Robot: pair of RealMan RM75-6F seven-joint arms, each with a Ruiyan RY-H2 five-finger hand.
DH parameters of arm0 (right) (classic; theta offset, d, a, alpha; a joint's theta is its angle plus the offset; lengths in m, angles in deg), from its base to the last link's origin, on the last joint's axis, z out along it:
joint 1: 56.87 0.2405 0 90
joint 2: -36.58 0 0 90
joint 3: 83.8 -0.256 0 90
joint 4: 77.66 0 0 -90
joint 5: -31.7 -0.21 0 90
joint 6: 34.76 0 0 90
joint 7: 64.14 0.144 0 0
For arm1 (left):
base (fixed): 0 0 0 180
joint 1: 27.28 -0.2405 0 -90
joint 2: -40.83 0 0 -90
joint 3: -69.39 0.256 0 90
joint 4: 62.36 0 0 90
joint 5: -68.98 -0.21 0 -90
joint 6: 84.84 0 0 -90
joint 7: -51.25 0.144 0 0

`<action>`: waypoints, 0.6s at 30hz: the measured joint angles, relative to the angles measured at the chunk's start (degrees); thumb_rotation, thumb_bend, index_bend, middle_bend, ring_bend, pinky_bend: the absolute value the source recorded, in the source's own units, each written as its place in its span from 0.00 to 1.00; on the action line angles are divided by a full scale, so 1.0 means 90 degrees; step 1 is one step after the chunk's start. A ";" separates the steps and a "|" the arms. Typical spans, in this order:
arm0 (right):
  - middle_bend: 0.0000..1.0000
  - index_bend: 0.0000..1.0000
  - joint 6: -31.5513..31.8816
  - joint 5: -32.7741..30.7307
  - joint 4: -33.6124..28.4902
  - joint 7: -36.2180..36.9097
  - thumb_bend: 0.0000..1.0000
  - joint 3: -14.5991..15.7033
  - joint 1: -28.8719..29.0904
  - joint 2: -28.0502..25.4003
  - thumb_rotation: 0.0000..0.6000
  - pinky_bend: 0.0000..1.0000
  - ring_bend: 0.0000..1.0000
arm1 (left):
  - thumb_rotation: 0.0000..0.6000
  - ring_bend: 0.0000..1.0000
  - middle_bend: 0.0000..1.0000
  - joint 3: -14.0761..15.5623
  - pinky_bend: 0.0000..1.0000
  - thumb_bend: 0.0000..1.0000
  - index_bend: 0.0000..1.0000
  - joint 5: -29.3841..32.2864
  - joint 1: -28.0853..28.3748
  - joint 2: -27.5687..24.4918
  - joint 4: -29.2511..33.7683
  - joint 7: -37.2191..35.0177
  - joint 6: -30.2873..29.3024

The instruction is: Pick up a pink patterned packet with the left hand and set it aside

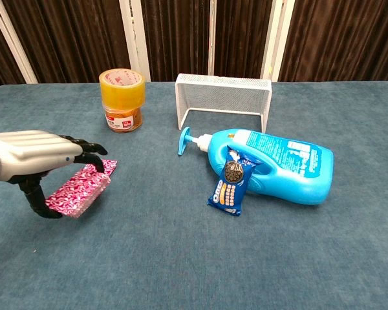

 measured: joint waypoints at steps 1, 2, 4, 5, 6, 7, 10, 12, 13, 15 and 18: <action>0.00 0.00 0.0005 -0.0003 0.0001 0.0001 0.36 -0.0003 -0.0003 0.0001 1.00 0.09 0.00 | 1.00 0.00 0.00 0.0010 0.00 0.44 0.49 -0.0093 0.0019 0.0006 -0.0019 -0.0031 0.0054; 0.00 0.00 0.0009 -0.0006 0.0005 0.0004 0.36 -0.0006 -0.0004 0.0002 1.00 0.09 0.00 | 1.00 0.00 0.00 0.0019 0.00 0.44 0.48 -0.0202 0.0047 0.0027 -0.0053 -0.0078 0.0129; 0.00 0.00 0.0008 -0.0013 0.0005 0.0016 0.36 -0.0012 -0.0003 0.0000 1.00 0.09 0.00 | 1.00 0.00 0.00 0.0023 0.00 0.43 0.47 -0.0295 0.0095 0.0088 -0.0112 -0.0132 0.0235; 0.00 0.00 0.0007 -0.0016 0.0006 0.0021 0.36 -0.0014 -0.0002 -0.0002 1.00 0.09 0.00 | 1.00 0.00 0.00 0.0023 0.00 0.42 0.46 -0.0313 0.0131 0.0137 -0.0154 -0.0143 0.0298; 0.00 0.00 0.0008 -0.0016 0.0007 0.0026 0.36 -0.0016 -0.0001 -0.0005 1.00 0.09 0.00 | 1.00 0.00 0.00 0.0021 0.00 0.42 0.46 -0.0315 0.0160 0.0175 -0.0186 -0.0139 0.0334; 0.00 0.00 0.0010 -0.0016 0.0008 0.0037 0.36 -0.0018 -0.0001 -0.0006 1.00 0.09 0.00 | 1.00 0.00 0.00 0.0018 0.00 0.41 0.45 -0.0315 0.0188 0.0214 -0.0218 -0.0126 0.0362; 0.00 0.00 0.0015 -0.0015 0.0013 0.0073 0.36 -0.0025 0.0001 -0.0011 1.00 0.09 0.00 | 1.00 0.00 0.00 0.0001 0.00 0.36 0.42 -0.0282 0.0259 0.0342 -0.0302 -0.0064 0.0423; 0.00 0.00 0.0021 -0.0011 0.0014 0.0102 0.36 -0.0028 0.0002 -0.0012 1.00 0.09 0.00 | 1.00 0.00 0.00 -0.0010 0.00 0.31 0.38 -0.0207 0.0303 0.0427 -0.0361 -0.0003 0.0458; 0.00 0.00 0.0034 -0.0002 0.0019 0.0115 0.36 -0.0031 0.0002 -0.0012 1.00 0.09 0.00 | 1.00 0.00 0.00 -0.0013 0.00 0.28 0.33 -0.0155 0.0325 0.0462 -0.0383 0.0037 0.0472; 0.00 0.00 0.0054 0.0006 0.0026 0.0134 0.36 -0.0036 -0.0001 -0.0011 1.00 0.09 0.00 | 1.00 0.00 0.00 -0.0018 0.00 0.23 0.28 0.0003 0.0383 0.0553 -0.0427 0.0154 0.0503; 0.00 0.00 0.0062 0.0015 0.0035 0.0145 0.36 -0.0039 0.0000 -0.0006 1.00 0.09 0.00 | 1.00 0.00 0.00 -0.0030 0.00 0.18 0.22 0.0218 0.0463 0.0642 -0.0437 0.0310 0.0497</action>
